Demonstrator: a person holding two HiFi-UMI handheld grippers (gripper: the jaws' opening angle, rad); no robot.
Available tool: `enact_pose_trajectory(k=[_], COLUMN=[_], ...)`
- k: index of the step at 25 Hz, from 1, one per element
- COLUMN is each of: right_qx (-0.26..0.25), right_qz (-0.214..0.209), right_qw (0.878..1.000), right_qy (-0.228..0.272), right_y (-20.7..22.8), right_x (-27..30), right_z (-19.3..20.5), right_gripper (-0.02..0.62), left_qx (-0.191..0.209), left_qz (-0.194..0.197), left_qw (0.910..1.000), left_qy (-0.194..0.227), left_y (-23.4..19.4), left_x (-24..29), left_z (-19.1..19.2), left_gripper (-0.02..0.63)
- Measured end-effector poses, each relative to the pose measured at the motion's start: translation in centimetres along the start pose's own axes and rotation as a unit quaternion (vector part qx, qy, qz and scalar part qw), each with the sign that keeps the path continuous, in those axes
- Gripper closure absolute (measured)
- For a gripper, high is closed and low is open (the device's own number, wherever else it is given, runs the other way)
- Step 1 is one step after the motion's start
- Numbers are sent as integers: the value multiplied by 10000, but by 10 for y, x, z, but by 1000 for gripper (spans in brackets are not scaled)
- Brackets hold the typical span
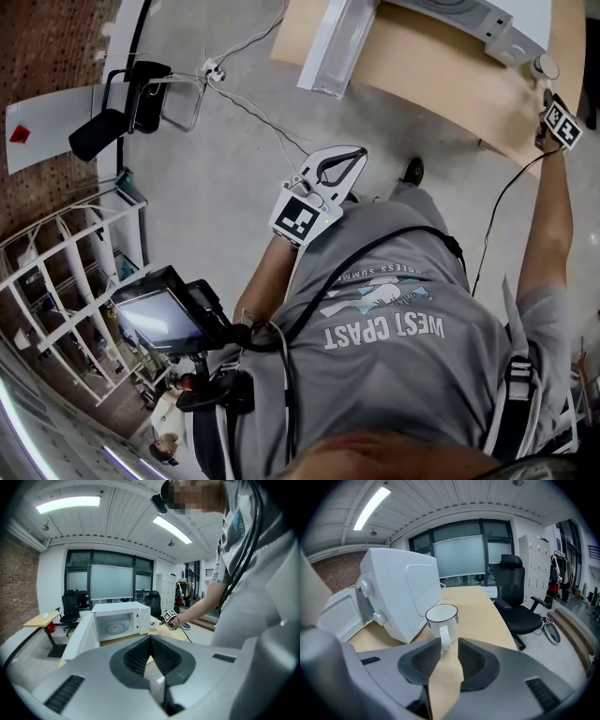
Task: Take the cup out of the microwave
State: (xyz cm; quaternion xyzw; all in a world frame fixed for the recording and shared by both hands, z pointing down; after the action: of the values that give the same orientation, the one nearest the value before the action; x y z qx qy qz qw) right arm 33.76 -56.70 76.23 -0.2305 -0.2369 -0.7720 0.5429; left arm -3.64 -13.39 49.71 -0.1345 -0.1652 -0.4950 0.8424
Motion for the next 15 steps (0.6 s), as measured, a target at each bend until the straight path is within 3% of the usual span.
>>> enact_pose_trajectory(k=[5,7,9,11,15], right_qx=[140,156,169,143,-85], right_qz=[295,438,473,398,168], right_qw=[9994,9986,9979,9974,9950], right_qy=[107,247,414,575,979], right_y=[-6,-17,-37,-66,-126], right_x=[-63,-114,-152,-176,-243], right_z=[-3,-17,-26,-25,-28], right_gripper=[500,500,500,500,500], left_qx=[370,248,122,243,388], left_qz=[299,426,526,652,855], left_qw=[9974,9959,9956,9941,9863], left_qy=[544,758,772,834,1358], left_y=[5,10,12,7,-2], left_x=[-33,-63,-88,-106,-148], left_z=[-10,-20,-18,-8,-1], left_gripper=[563,563,563,563,563])
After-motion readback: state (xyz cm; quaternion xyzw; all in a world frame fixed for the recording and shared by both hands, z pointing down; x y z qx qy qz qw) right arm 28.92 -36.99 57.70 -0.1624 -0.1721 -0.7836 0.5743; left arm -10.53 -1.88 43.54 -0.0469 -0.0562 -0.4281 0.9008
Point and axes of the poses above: the fingertips, and each gripper's own axes: x forward along the fingers, y to its right, z out of its underside, the point moved 2 cm from there along -x, backward along the fingers, and after that the axes turned 1 degree about y, right-handed, at the moved point
